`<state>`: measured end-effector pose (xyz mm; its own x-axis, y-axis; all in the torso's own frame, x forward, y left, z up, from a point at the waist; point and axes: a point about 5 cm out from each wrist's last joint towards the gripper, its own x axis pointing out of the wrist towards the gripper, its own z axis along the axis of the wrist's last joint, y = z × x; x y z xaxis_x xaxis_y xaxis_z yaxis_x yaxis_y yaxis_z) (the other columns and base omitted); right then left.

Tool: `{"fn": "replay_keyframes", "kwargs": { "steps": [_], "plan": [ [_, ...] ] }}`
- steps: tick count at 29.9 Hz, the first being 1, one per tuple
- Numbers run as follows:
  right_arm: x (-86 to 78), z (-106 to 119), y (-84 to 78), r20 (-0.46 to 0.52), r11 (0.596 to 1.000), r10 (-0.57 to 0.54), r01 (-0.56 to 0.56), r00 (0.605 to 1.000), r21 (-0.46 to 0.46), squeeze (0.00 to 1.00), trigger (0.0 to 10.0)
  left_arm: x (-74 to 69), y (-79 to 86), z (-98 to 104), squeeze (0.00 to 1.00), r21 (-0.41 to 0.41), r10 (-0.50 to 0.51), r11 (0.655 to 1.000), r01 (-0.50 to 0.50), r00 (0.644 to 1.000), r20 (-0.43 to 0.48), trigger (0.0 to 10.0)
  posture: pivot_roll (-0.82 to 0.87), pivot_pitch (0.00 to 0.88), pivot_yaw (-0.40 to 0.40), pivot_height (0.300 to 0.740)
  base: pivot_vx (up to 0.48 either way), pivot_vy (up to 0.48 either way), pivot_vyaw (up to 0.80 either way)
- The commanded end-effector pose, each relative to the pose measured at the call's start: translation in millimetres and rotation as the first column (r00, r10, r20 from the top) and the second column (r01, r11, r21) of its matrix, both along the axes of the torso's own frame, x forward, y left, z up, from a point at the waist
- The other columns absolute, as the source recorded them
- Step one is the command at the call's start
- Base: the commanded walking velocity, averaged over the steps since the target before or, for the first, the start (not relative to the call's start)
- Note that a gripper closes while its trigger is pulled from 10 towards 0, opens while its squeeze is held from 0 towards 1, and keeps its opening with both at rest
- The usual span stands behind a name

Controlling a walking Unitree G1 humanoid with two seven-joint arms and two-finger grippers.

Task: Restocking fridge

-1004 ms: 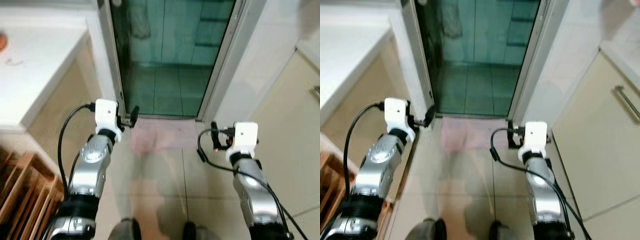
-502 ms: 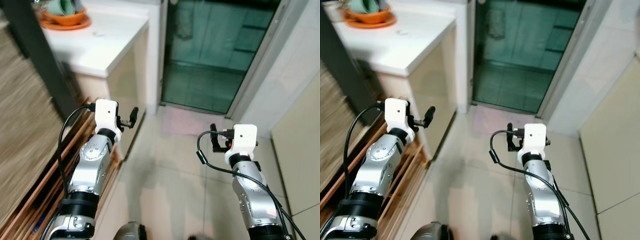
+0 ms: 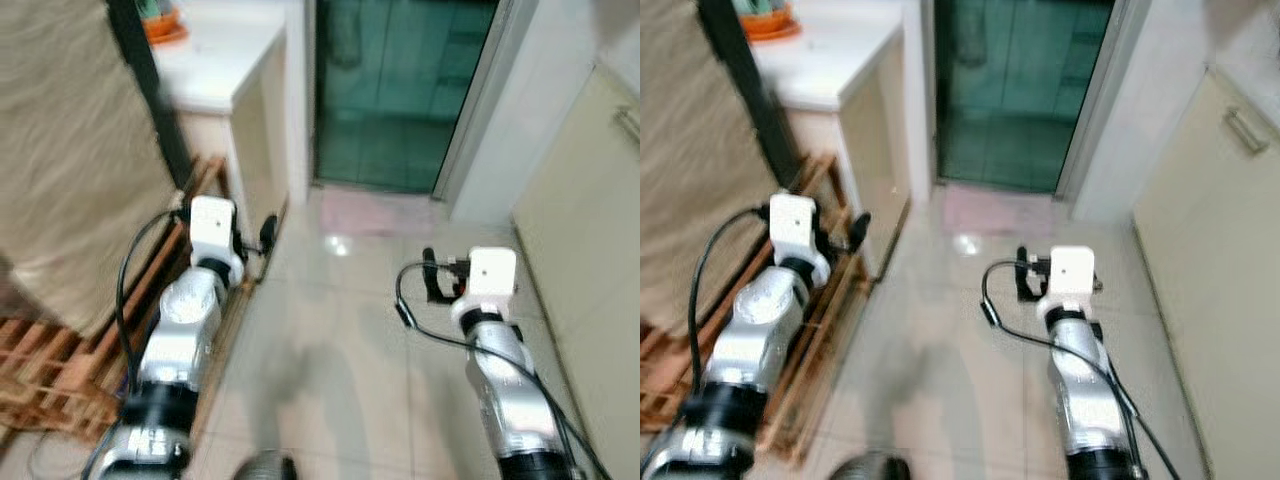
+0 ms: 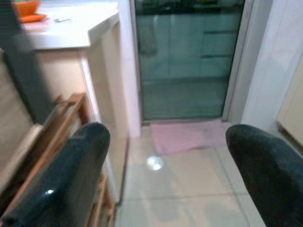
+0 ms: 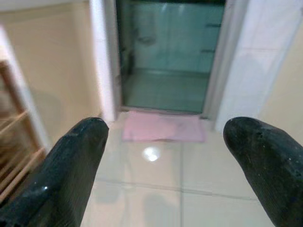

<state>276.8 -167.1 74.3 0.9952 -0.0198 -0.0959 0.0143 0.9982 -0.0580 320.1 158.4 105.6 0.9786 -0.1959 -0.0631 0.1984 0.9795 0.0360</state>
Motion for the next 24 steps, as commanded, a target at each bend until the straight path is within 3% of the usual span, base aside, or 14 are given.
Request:
{"fn": "replay_keyframes", "kwargs": {
  "steps": [1, 24],
  "plan": [
    [4.1, 11, 5.2, 0.054, 1.000, 0.031, -0.031, 0.998, 0.005, 0.00, 10.0, 3.6, -3.7, 9, 0.00, 0.020, -0.025, 1.000, 0.025, 0.999, 0.040, 10.0, -0.04, 0.000, 0.017, 0.740, 0.000, 0.000, 0.56],
    [14.1, 16, 9.4, 0.091, 0.997, 0.075, -0.072, 0.993, -0.031, 0.00, 10.0, 4.0, -9.6, 11, 0.00, 0.032, -0.018, 0.999, 0.016, 0.997, 0.076, 10.0, -0.02, 0.000, 0.003, 0.740, 0.000, 0.000, 0.50]
  ]
}}
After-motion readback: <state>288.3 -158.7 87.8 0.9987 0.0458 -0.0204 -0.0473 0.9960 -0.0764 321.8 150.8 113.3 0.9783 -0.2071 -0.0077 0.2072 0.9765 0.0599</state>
